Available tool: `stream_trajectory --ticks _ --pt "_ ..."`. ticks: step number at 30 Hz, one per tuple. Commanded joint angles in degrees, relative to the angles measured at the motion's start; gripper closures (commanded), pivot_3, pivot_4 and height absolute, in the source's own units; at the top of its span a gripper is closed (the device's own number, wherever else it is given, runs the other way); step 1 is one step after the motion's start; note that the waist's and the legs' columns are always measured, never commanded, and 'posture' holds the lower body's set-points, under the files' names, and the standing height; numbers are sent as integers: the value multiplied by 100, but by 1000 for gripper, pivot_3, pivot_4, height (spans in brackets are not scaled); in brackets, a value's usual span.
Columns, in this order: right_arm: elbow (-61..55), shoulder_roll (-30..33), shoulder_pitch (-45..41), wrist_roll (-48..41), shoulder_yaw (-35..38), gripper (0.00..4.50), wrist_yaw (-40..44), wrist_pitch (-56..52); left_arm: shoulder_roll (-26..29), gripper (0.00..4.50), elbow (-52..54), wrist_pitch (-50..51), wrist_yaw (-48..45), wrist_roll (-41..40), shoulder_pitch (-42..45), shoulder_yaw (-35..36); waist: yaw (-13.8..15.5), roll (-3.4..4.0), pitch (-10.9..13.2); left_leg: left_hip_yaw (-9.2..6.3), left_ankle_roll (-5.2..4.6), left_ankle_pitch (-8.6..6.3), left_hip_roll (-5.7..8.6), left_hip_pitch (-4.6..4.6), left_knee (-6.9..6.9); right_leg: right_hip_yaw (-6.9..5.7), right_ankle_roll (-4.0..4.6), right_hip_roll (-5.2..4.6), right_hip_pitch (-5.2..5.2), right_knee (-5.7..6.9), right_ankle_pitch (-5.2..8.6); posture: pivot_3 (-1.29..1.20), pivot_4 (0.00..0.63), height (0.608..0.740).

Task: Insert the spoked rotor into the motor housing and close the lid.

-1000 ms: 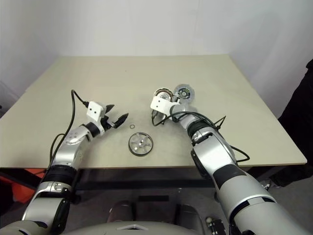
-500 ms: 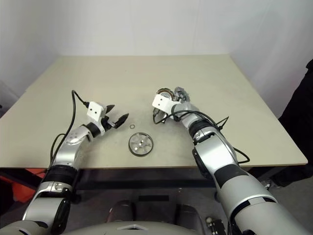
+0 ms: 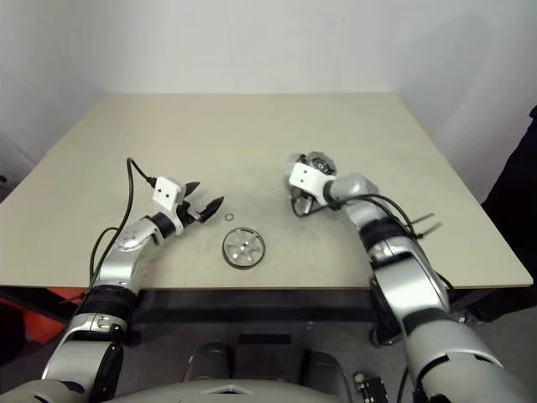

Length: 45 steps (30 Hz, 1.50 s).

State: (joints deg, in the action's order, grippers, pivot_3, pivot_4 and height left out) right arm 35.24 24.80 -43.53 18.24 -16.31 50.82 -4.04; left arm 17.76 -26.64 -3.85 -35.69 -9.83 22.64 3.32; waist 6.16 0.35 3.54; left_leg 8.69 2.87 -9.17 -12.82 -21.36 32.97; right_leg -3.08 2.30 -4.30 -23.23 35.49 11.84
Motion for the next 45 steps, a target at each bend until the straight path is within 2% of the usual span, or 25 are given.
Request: stream_trajectory --ticks 1,4,9,13,19,26,35,39,45 --pt "-1719 223 500 -76 -104 4497 436 -702 -39 79 90 -118 23 1 75 -10 -10 -1 0 0 0 0 0 0 -1 0 -1 1 0 -1 0 0 0 740" --pt "-2491 282 792 -145 -117 4497 568 -1152 -59 79 72 -127 18 2 83 -25 -49 -1 1 1 2 1 -2 5 -2 1 -3 2 0 -1 1 0 0 740" --pt "-2931 337 832 14 -217 4497 439 -1453 -61 79 95 -127 14 -3 54 -43 -54 -2 1 2 7 4 -1 12 -2 2 -38 2 1 2 21 0 0 740" --pt "-3642 363 874 -105 -301 4497 667 -1784 -31 79 121 -108 14 -10 26 -26 -49 -2 2 1 7 4 -1 10 -5 3 -36 1 1 1 20 0 0 740" --pt "-4065 344 998 -107 -622 4497 812 -1958 -20 79 174 -92 40 -13 -8 -18 -50 -2 2 1 7 4 0 11 -19 2 -7 2 0 -6 3 0 0 740" --pt "-3626 382 1014 96 -1120 4497 770 -1760 8 79 260 -65 74 -31 -66 6 -50 -2 2 1 11 7 1 14 -18 3 -13 1 1 -5 7 0 0 740" --pt "-3081 184 676 86 -1125 4497 577 -1732 53 79 346 -27 118 -51 -140 28 -75 -3 2 -1 24 14 0 54 -18 3 -43 2 26 2 24 0 0 740" --pt "-2843 41 490 92 -1043 3600 339 -1696 67 79 375 -12 141 -57 -154 38 -67 -3 2 -2 27 16 1 53 -17 4 -45 2 26 2 25 0 0 740" --pt "-2768 -12 423 39 -960 3600 174 -1701 83 79 396 0 151 -57 -167 51 -61 -4 2 -3 28 16 1 49 -16 4 -44 2 25 2 24 0 0 740"
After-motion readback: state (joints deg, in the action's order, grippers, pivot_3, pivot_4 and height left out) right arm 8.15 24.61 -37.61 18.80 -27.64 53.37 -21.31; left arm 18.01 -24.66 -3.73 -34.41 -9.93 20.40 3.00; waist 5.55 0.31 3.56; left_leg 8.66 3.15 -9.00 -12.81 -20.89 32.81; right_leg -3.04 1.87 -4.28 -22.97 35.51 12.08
